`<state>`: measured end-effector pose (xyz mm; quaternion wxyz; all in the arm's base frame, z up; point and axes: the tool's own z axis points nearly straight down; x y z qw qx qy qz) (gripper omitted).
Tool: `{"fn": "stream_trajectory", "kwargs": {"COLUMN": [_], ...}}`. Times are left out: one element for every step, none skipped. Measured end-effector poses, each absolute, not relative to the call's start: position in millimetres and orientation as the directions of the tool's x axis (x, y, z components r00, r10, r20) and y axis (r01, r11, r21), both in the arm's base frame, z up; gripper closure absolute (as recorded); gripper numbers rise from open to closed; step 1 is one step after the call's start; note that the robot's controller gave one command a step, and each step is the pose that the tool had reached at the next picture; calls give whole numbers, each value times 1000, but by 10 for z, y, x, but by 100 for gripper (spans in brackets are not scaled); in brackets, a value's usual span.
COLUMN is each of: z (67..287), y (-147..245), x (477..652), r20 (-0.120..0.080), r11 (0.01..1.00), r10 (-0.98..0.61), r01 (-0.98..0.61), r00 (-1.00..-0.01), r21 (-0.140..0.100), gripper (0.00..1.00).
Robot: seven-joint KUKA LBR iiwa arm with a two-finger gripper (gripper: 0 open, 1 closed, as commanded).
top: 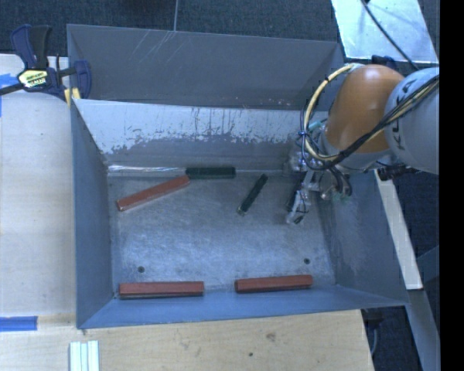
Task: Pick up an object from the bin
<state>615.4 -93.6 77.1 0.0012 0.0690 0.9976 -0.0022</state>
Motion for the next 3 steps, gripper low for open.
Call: {"fn": "stream_trajectory", "kwargs": {"z": [728,700,704], "y": [-182,-338,-335], "x": [6057,5532,5544], "r20": [-2,0,-3], "r11": [1000,961,961], "r10": [-11,-277,-276], "r01": [-11,-277,-276], "r00": [-1000,-961,-961], "r21": [2,0,-1], "gripper": [0,0,100]}}
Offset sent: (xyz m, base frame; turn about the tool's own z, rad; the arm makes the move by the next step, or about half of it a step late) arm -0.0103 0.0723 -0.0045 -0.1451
